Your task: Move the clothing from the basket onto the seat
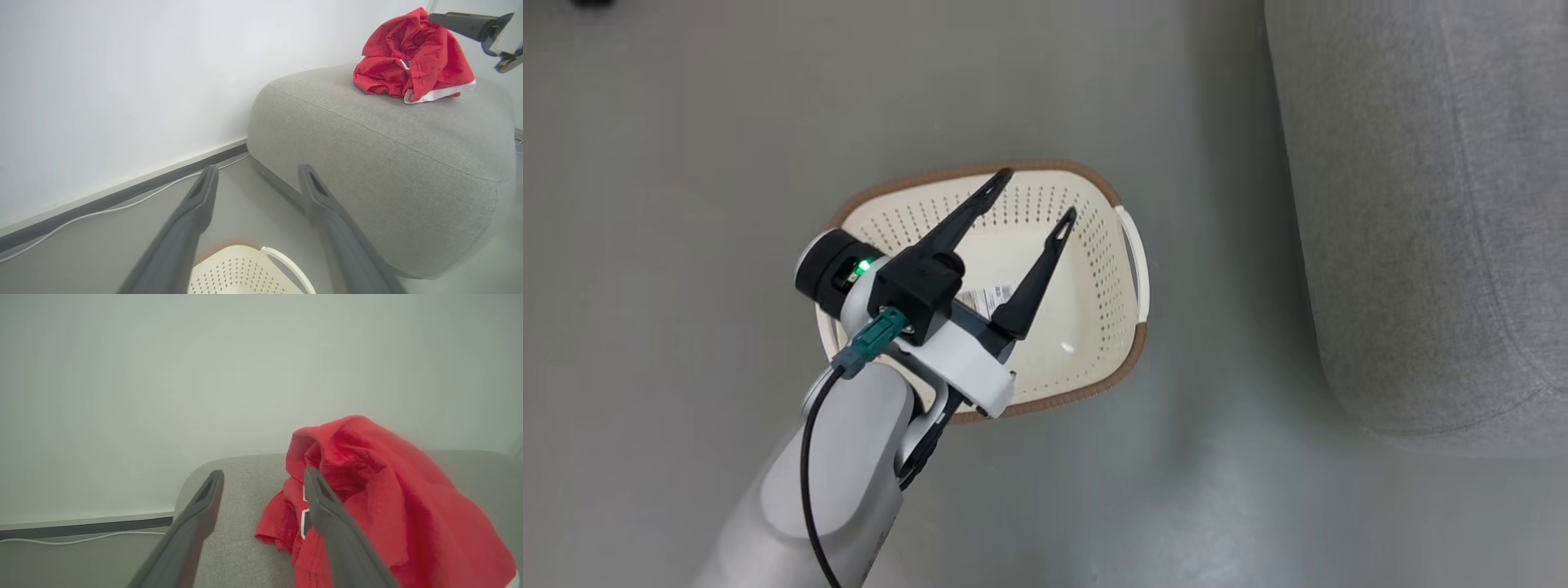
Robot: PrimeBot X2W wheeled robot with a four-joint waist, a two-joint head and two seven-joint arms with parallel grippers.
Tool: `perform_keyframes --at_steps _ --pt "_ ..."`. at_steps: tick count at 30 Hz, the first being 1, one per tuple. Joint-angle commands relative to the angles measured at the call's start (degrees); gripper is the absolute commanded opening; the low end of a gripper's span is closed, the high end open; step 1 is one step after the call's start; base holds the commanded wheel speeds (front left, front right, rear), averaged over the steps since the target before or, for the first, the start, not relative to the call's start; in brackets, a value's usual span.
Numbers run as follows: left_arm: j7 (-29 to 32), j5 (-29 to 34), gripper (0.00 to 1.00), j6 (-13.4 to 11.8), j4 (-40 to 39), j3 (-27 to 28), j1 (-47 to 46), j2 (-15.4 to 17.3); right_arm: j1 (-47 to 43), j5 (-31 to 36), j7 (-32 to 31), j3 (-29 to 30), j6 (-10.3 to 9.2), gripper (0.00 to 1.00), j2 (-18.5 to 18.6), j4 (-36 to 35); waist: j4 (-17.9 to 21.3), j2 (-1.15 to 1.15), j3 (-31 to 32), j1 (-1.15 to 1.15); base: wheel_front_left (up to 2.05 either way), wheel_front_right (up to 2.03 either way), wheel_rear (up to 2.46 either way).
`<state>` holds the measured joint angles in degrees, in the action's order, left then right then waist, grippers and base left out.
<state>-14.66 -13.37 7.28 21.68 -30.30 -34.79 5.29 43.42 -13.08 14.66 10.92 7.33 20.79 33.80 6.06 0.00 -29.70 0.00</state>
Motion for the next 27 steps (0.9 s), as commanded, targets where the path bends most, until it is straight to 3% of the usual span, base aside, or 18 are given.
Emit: perform_keyframes --at_steps 1,14,21,27 --pt "-0.34 0.41 1.0 0.21 -1.25 3.02 1.6 0.74 -2.82 -0.05 0.33 -1.49 0.16 1.0 0.57 -3.09 -0.92 0.0 3.93 0.0 0.0 0.0 0.0" --pt "-0.34 1.26 1.0 0.16 0.11 12.14 8.25 -0.36 -9.52 -2.7 0.33 -8.0 0.16 1.0 -3.39 -6.3 -4.1 0.0 14.3 0.0 0.0 0.0 0.0" --pt "-0.34 2.21 1.0 -0.95 0.55 18.66 12.23 -0.91 -13.65 -4.3 0.33 -13.51 0.16 1.0 -5.02 -6.5 -6.19 0.0 18.95 0.0 0.0 0.0 0.0" --pt "-0.34 2.93 1.0 -1.74 0.65 24.15 15.39 -1.1 -17.47 -5.07 0.34 -14.35 0.16 1.0 -6.28 -8.86 -6.93 0.0 21.83 0.0 0.0 0.0 0.0"
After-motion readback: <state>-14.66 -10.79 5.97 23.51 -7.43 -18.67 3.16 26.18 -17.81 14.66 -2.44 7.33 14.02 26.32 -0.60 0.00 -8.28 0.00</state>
